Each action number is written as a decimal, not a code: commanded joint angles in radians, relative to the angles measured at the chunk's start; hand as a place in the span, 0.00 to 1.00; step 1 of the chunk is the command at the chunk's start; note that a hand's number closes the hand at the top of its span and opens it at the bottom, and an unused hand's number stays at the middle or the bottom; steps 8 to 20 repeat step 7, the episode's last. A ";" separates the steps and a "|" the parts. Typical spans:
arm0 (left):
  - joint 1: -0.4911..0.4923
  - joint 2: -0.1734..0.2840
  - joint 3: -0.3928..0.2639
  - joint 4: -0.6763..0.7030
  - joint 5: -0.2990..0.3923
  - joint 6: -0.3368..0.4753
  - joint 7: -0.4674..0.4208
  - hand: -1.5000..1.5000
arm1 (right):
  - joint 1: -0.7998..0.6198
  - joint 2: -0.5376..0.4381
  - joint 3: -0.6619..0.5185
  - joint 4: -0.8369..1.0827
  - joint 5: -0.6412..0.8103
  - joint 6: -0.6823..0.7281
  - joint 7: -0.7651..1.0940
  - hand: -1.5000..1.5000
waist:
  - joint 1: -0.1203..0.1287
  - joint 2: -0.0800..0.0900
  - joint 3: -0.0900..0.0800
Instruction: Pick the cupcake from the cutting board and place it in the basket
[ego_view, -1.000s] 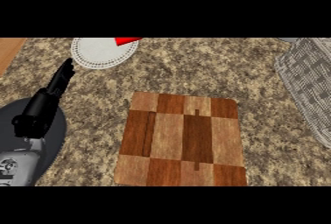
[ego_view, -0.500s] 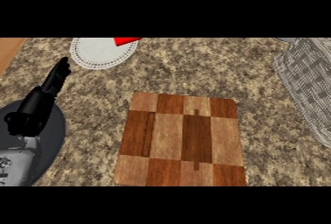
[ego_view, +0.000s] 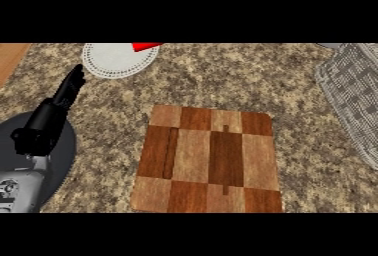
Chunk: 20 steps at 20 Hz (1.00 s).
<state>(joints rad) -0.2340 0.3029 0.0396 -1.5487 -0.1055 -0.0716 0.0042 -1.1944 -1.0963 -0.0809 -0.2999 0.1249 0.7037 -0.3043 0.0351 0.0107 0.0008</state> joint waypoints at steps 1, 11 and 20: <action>0.005 -0.008 -0.006 -0.025 -0.008 0.009 -0.004 0.50 | -0.037 -0.038 -0.095 0.129 -0.062 -0.048 0.061 0.00 | 0.019 0.009 0.002; 0.014 -0.027 -0.028 -0.024 -0.021 0.012 -0.005 0.50 | 0.001 -0.152 -0.169 0.222 -0.116 -0.068 0.073 0.00 | 0.021 0.020 0.006; 0.014 -0.027 -0.028 -0.024 -0.021 0.012 -0.005 0.50 | 0.001 -0.152 -0.169 0.222 -0.116 -0.068 0.073 0.00 | 0.021 0.020 0.006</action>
